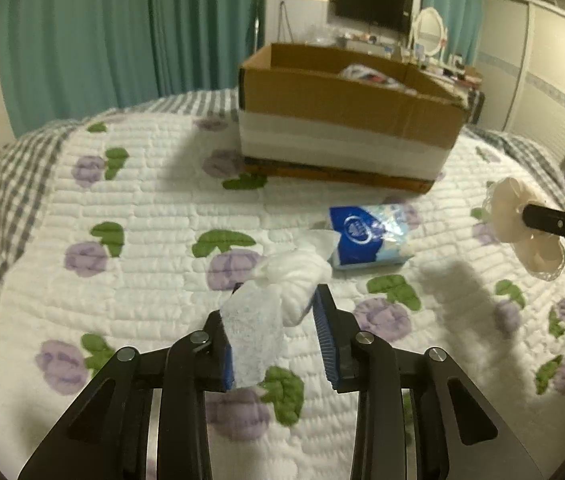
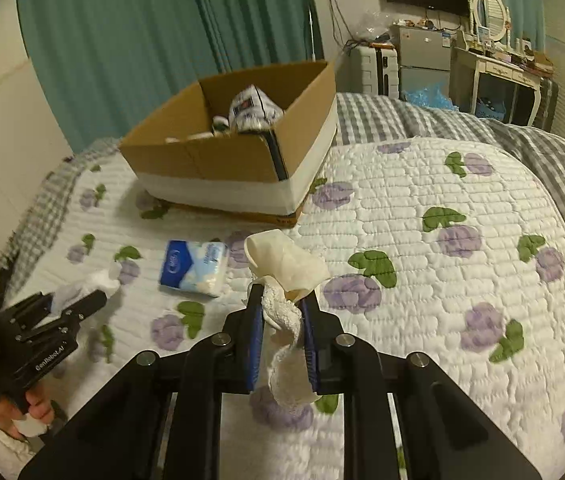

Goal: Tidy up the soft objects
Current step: 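Carry both cloths into the cardboard box and open both tools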

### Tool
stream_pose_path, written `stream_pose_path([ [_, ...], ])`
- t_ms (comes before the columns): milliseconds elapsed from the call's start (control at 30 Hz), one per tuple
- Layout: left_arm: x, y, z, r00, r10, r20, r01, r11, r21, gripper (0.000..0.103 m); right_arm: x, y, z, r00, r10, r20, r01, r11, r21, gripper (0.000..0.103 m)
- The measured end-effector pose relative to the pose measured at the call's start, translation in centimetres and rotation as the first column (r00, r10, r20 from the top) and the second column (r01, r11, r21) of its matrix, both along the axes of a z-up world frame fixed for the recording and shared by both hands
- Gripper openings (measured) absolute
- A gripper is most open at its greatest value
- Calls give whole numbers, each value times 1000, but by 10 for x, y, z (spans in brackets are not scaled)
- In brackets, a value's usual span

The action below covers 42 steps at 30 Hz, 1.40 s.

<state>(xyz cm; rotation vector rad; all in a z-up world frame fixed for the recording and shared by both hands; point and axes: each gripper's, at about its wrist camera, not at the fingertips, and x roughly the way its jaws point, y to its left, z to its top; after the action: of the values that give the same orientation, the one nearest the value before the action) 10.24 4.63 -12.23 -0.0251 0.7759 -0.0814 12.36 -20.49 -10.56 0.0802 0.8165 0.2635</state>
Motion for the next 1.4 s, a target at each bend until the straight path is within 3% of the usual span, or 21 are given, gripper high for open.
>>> stream_pose_path([
  [233,-21,-11,31,998,-52,23,52,999,1,32,-37,-5,28,999,7,51,-9,999,52,17],
  [467,-31,-13,85,992,-67,105,66,998,14,32,-51,10,78,989,44,139,-45,999,1,17],
  [767,-16,-8,170,966,-63,251,48,997,65,32,-37,25,156,958,87,272,-73,995,-64,17],
  [933,11,-15,198,952,-78,295,52,994,93,32,-17,32,190,939,99,329,-71,993,-96,17],
  [1200,78,-29,210,950,-93,299,61,992,114,32,48,43,206,932,95,348,-55,991,-125,17],
  [1400,136,-43,183,963,-99,249,71,990,118,32,112,48,188,944,51,325,-15,994,-111,17],
])
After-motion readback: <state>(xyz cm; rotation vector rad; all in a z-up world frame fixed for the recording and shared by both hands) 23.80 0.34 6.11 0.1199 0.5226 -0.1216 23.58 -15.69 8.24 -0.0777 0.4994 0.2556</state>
